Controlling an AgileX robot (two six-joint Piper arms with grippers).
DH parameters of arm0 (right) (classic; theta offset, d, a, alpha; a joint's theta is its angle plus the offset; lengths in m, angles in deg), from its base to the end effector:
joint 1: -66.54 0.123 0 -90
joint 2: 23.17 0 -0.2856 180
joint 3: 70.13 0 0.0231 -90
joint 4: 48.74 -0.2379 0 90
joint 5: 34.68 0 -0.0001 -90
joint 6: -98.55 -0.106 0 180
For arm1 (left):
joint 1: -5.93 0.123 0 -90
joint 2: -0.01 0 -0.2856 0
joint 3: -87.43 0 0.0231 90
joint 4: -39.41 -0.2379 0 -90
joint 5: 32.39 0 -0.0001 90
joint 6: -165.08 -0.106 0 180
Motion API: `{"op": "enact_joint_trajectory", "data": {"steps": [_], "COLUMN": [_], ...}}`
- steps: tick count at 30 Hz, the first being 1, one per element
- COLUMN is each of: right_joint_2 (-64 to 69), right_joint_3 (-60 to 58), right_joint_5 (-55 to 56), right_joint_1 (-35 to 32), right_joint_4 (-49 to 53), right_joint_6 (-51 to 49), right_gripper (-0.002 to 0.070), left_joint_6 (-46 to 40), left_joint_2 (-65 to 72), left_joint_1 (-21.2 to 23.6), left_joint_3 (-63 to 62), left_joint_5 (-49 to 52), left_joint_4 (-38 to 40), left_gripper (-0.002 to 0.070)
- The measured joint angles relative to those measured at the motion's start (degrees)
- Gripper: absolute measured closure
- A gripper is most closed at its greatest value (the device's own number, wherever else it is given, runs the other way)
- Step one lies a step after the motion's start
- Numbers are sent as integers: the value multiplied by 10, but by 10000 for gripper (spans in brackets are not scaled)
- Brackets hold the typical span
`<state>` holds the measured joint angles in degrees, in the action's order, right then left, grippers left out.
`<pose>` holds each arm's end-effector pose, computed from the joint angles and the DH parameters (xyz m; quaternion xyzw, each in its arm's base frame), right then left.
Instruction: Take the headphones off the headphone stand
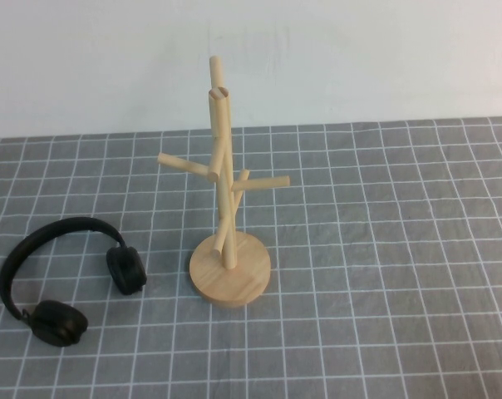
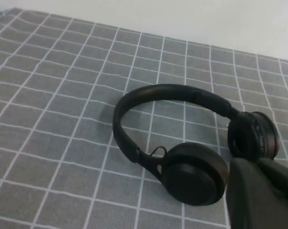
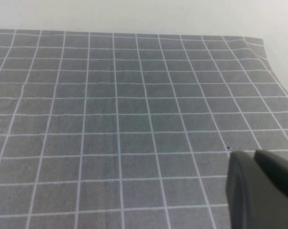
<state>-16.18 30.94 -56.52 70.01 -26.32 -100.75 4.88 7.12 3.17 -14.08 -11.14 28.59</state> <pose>0.0537 -0.0118 0.1683 0.0070 0.7990 -0.0474 0.5994 0.0537 0.0047 0.1695 -0.0688 0.7981 -0.0378 0.5974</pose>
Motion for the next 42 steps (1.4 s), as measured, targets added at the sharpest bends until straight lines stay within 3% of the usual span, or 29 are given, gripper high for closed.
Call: {"op": "enact_joint_trajectory", "data": {"steps": [16,24,42], "right_joint_2": [0,0,0], "right_joint_3": [0,0,0], "right_joint_5": [0,0,0], "right_joint_1": [0,0,0], "right_joint_4": [0,0,0], "right_joint_6": [0,0,0], "right_gripper": [685,684,684], "left_joint_6": [-15,-85,-91], "left_joint_2": [0,-1,-1], "left_joint_1": [-6,-6,-6], "left_joint_3": [-1,-1,-1], "left_joint_5": [3,3,3], "left_joint_4": [43,44,44], "left_gripper": [678,678,678]}}
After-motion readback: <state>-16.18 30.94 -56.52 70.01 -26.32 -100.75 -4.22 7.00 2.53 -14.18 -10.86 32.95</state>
